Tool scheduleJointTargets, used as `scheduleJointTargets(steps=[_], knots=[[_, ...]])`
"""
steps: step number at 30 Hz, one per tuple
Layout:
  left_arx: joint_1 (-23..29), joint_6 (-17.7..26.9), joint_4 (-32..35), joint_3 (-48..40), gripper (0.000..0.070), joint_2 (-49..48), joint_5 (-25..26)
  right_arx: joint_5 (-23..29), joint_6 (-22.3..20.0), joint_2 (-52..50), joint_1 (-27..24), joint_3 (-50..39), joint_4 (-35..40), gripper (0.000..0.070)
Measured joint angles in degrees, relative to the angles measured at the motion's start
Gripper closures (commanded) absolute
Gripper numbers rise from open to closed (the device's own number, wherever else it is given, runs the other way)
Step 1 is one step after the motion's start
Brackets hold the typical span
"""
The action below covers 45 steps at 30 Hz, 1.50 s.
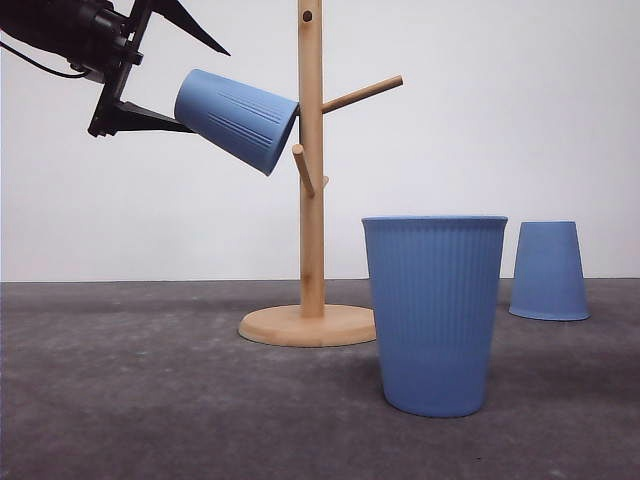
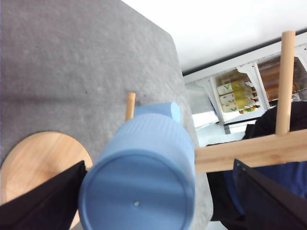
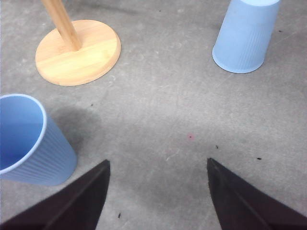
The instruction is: Place three cups
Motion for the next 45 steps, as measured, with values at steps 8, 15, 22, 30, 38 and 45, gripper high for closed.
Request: scheduleJointTargets(steps=[8,15,22,30,38,45], knots=[[1.82,4.22,-5.83,0.00,0.0102,-0.10,0.41,0.00,0.00,0.00,0.00,0.00,0.01,0.0295],[4.08,10.66,-13.07,0.00,0.0104,-3.66,0.06,0.00,0.00,0.00,0.00,0.00,0.00,0.0295],[4.40,23.24,-25.55,0.00,0.0110,-11.56,-13.17,0.00,0.00,0.00,0.00,0.00,0.02,0.0295],[3.41,31.31,-24.74,-4.68,0.0113,-21.77,-23.39,0.02,0.00,0.00,0.00,0.00,0.00,0.0295],[3.01,31.52,-13.07,-24.09,0.0115,-32.34,-24.81,0.02,0.00,0.00,0.00,0.00,0.00,0.0295],[3.01,31.14,-7.30,-38.19,0.0154,-40.48,-24.95,0.07,0.14,0.05,-0.02,0.00,0.11,0.0295]])
